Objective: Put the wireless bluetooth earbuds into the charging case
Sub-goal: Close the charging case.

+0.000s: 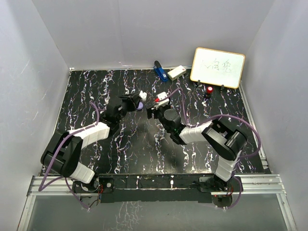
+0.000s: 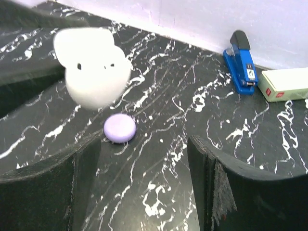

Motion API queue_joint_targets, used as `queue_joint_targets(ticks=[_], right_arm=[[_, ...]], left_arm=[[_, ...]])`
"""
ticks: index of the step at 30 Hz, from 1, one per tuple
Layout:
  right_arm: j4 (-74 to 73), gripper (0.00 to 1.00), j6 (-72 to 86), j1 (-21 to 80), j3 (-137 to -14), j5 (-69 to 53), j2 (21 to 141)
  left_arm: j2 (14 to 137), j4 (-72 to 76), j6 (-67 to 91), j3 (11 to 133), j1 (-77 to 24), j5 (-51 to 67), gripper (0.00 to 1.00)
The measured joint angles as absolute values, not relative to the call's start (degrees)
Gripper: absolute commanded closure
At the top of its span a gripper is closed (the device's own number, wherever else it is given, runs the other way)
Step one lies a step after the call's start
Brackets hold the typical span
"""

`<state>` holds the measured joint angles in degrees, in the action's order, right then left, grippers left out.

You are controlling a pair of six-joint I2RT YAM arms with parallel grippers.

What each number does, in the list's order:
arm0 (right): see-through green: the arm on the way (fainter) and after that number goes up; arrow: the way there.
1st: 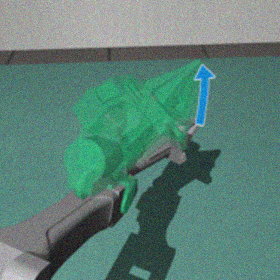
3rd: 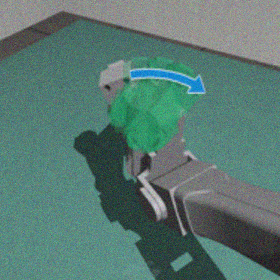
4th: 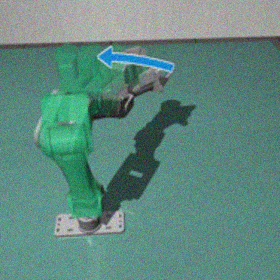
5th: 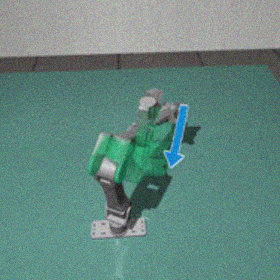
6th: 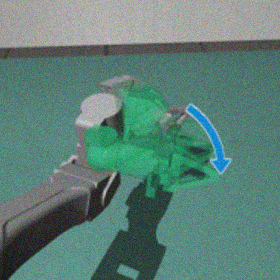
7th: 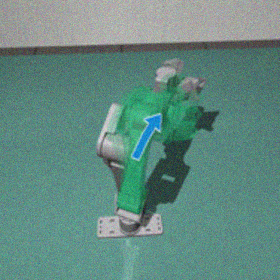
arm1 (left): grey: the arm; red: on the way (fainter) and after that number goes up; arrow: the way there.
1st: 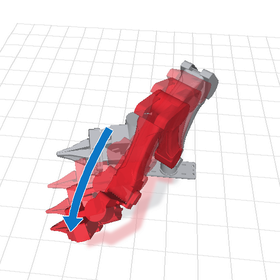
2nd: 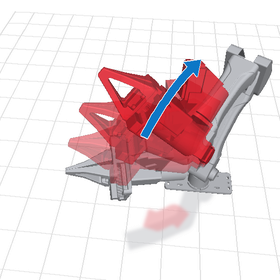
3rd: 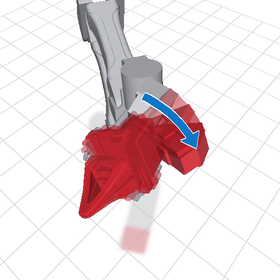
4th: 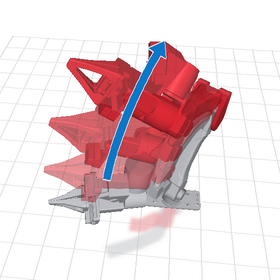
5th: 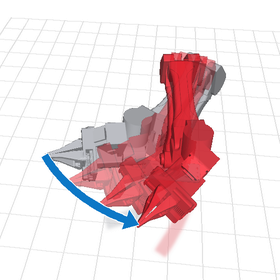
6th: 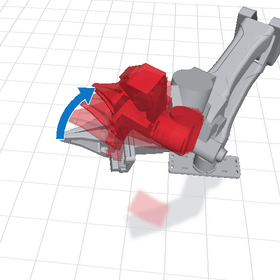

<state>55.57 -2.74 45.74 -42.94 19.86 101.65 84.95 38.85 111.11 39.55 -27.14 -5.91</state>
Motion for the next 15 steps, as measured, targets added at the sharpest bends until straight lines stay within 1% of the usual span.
queue_joint_targets(ticks=[6,15], right_arm=[[58.7,0.3,-3.2,46.4,-46.6,19.8,104.0],[59.5,0.29,-4.2,46.6,-49.3,21.6,106.0]], left_arm=[[85.3,38.3,111.9,39.6,-28.3,-7.1,1.0],[86.8,38.5,112.2,39.8,-28.5,-7.1,1.0]])
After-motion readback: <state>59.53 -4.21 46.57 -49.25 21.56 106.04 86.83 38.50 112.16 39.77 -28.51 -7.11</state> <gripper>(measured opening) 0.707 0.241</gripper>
